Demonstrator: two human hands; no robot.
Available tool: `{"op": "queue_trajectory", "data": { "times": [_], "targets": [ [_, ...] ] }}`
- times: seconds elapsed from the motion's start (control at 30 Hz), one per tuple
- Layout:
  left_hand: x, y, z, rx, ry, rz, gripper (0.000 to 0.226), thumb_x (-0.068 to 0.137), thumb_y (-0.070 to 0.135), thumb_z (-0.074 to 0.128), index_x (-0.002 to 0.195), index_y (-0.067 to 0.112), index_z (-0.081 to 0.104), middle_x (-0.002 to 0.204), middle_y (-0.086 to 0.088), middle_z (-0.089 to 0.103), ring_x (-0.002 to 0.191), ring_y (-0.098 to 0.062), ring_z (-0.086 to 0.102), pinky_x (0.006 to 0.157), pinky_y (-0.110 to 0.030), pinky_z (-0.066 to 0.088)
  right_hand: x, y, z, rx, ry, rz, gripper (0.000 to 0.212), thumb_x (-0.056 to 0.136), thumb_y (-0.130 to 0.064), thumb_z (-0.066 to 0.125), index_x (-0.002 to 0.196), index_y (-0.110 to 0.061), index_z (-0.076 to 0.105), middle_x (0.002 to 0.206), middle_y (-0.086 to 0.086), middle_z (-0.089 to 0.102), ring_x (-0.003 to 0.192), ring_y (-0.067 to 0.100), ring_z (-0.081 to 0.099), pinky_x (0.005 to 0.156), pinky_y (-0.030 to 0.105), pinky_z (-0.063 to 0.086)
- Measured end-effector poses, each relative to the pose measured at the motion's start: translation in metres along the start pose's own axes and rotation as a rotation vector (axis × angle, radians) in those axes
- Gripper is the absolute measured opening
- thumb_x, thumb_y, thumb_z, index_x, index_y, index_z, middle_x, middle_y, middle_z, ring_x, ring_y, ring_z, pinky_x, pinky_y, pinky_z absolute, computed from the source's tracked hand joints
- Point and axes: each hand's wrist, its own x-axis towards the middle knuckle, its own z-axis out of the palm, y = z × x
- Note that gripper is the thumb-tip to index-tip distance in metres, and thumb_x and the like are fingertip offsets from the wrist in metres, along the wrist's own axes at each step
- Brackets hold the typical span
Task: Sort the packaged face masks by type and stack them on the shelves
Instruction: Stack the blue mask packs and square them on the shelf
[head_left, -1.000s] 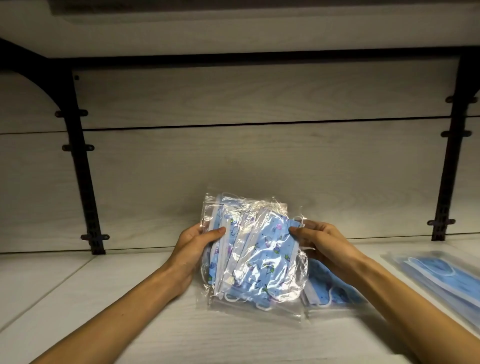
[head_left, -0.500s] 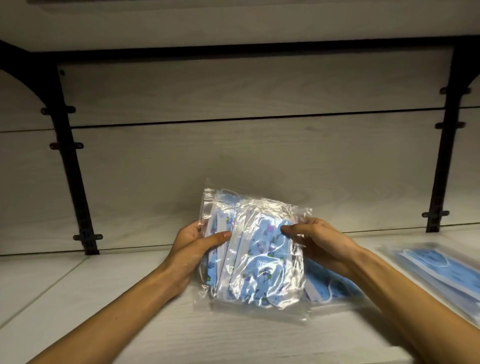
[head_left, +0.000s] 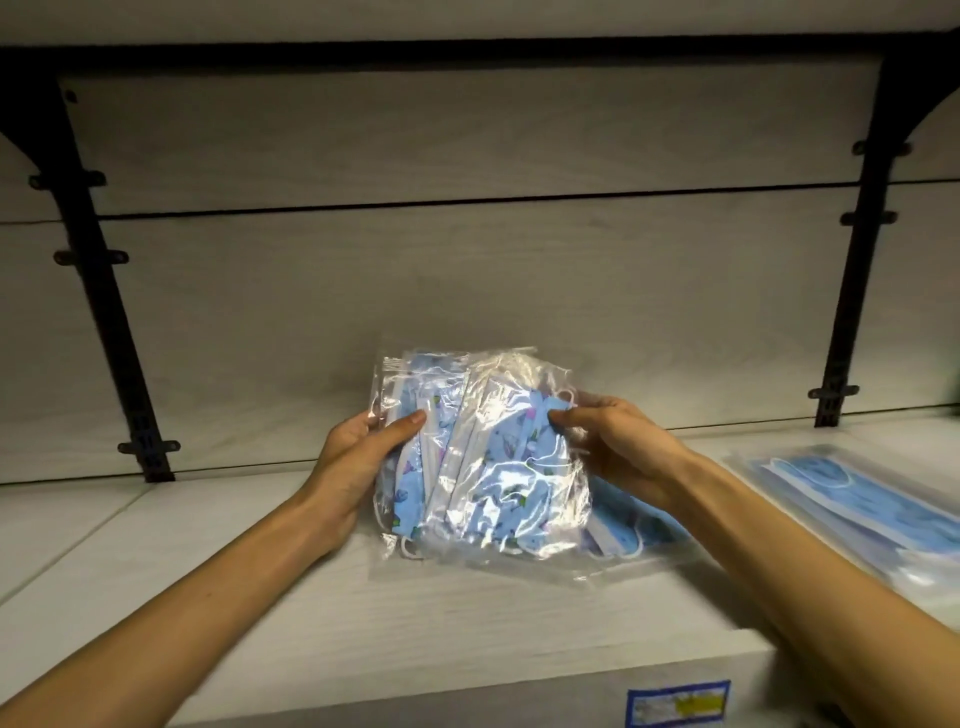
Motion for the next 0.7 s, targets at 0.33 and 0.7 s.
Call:
{"op": "queue_trajectory", "data": {
  "times": [0.33, 0.7],
  "targets": [
    [-0.002, 0.005, 0.002, 0.0, -0.004, -0.005, 0.046, 0.082, 0.025, 0.08, 0.12, 0.002, 0.067, 0.109, -0.019, 0.076, 0.102, -0.039, 0.072, 0.1, -0.054, 0.053, 0.0, -0.002, -0.004, 0.037, 0.001, -0.039, 0.025, 0.094, -0.002, 0.063, 0.117, -0.009, 0.071, 0.121, 0.019, 0.071, 0.093, 0.025, 0.063, 0.085, 0.036, 0.056],
    [-0.003, 0.006, 0.004, -0.022, 0.018, -0.012, 0.036, 0.088, 0.027, 0.075, 0.114, 0.003, 0.07, 0.106, -0.018, 0.076, 0.091, -0.031, 0.075, 0.094, -0.046, 0.057, -0.005, -0.01, -0.002, 0.223, 0.097, -0.106, 0.017, 0.099, 0.002, 0.053, 0.114, -0.001, 0.06, 0.097, 0.016, 0.076, 0.08, 0.022, 0.076, 0.062, 0.027, 0.06]
  ]
}}
